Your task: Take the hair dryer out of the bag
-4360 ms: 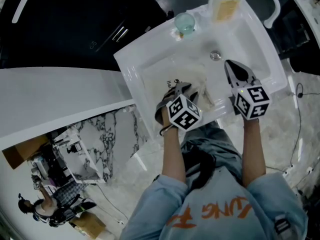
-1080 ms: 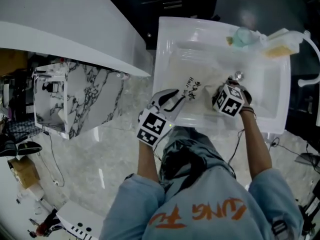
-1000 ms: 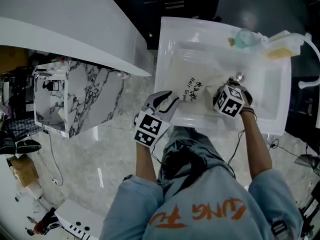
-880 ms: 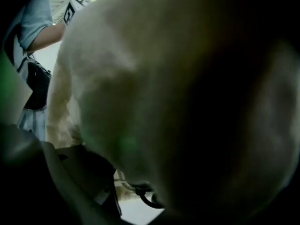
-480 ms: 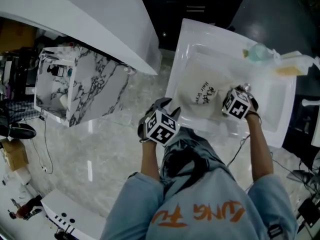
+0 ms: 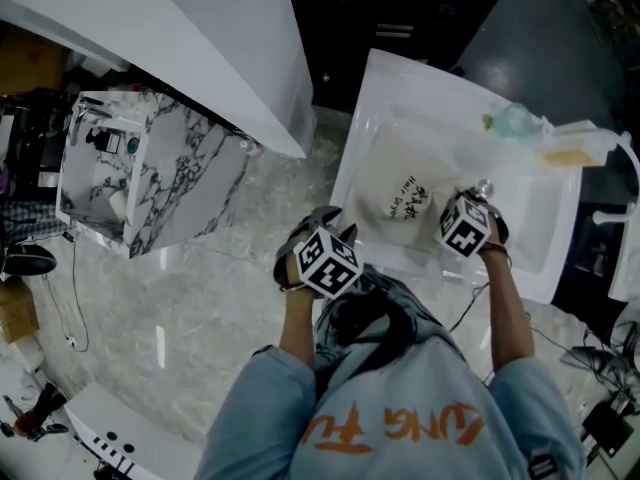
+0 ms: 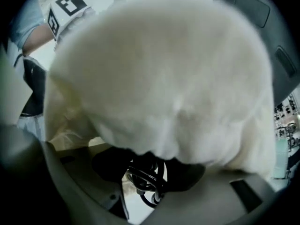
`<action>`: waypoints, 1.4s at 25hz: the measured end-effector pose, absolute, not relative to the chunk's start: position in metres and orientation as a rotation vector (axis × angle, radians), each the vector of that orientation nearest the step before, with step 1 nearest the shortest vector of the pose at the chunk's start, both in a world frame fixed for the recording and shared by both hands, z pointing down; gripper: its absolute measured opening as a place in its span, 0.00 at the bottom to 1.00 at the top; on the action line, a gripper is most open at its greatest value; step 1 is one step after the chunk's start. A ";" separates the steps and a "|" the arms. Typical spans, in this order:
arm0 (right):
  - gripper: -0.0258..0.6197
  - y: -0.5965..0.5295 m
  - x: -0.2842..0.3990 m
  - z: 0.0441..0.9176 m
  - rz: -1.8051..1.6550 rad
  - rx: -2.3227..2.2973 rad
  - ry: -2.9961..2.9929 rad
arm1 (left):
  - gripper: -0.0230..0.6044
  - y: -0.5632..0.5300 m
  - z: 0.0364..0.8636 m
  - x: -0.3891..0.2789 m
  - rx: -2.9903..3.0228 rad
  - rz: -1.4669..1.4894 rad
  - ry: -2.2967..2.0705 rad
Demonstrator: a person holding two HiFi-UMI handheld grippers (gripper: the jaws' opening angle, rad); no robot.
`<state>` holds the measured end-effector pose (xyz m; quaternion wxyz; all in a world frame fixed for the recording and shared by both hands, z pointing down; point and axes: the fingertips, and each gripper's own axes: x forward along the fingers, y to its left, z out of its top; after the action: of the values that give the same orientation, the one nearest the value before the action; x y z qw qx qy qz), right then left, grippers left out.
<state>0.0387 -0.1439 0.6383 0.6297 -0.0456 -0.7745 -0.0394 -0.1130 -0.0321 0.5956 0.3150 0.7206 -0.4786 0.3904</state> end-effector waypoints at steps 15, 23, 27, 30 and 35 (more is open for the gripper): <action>0.34 -0.148 0.055 0.621 -0.111 0.017 -1.825 | 0.07 -0.045 0.611 -0.103 1.918 1.281 -1.270; 0.33 -0.157 0.069 0.610 -0.113 0.102 -1.848 | 0.05 -0.071 0.594 -0.126 1.951 1.179 -1.381; 0.33 -0.160 0.078 0.602 -0.094 0.165 -1.866 | 0.05 -0.088 0.588 -0.139 1.963 1.120 -1.437; 0.33 -0.160 0.088 0.597 -0.070 0.199 -1.873 | 0.05 -0.100 0.586 -0.142 1.975 1.096 -1.458; 0.32 -0.163 0.103 0.587 -0.090 0.203 -1.865 | 0.05 -0.113 0.585 -0.147 1.989 1.055 -1.491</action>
<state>0.1026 -0.1627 0.5867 0.5905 0.0873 -0.8014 -0.0389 -0.1472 -0.1131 0.5847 0.2186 0.7188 -0.5388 0.3811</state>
